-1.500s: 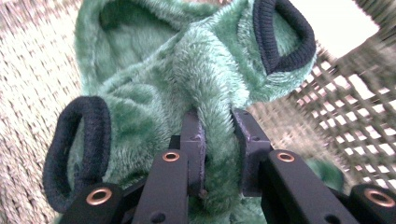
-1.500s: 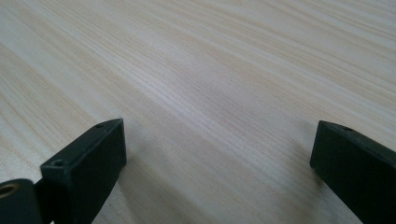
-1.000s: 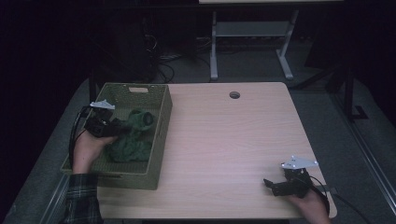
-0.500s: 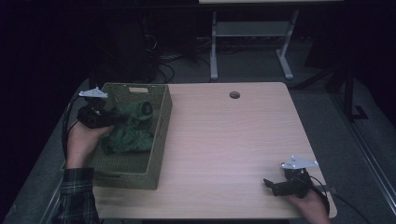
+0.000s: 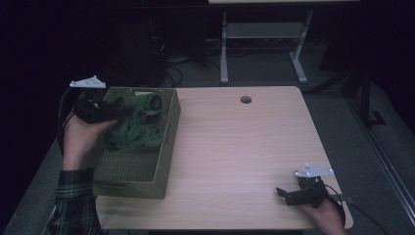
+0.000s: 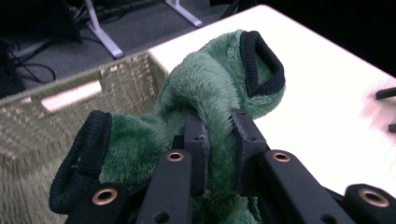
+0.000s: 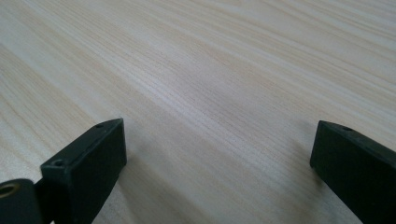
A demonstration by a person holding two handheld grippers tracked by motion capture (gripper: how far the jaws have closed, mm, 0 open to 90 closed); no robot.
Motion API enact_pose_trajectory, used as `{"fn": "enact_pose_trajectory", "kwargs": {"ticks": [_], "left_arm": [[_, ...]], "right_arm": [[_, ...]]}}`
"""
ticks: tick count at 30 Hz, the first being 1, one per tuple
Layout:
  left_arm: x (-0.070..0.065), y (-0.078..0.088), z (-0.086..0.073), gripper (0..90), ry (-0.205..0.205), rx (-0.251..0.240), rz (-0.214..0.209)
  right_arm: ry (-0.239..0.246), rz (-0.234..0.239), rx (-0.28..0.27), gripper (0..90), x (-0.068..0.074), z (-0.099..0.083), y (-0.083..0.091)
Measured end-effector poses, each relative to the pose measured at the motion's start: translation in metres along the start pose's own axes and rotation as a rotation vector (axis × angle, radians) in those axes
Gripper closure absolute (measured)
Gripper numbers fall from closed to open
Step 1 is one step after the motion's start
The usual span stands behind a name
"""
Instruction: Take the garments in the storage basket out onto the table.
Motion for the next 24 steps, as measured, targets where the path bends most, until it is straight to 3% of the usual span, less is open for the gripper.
{"fn": "enact_pose_trajectory", "kwargs": {"ticks": [9, 24], "left_arm": [[-0.021, -0.001, 0.028, 78.5, -0.058, -0.023, -0.022], [-0.056, -0.033, 0.057, 79.0, -0.12, -0.041, -0.115]], "right_arm": [[0.0, 0.0, 0.0, 3.2, 0.0, 0.0, 0.0], [0.001, 0.0, 0.0, 3.2, 0.0, 0.0, 0.0]]}}
Point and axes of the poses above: each handheld gripper's, and its own axes: y roughly backward along the jaws, z roughly out of its top, x roughly to its left, the point moved 8 cm from there along -y, roughly forward along the jaws, and after that the axes turned 15 degrees about -z, right-handed, at the moved point
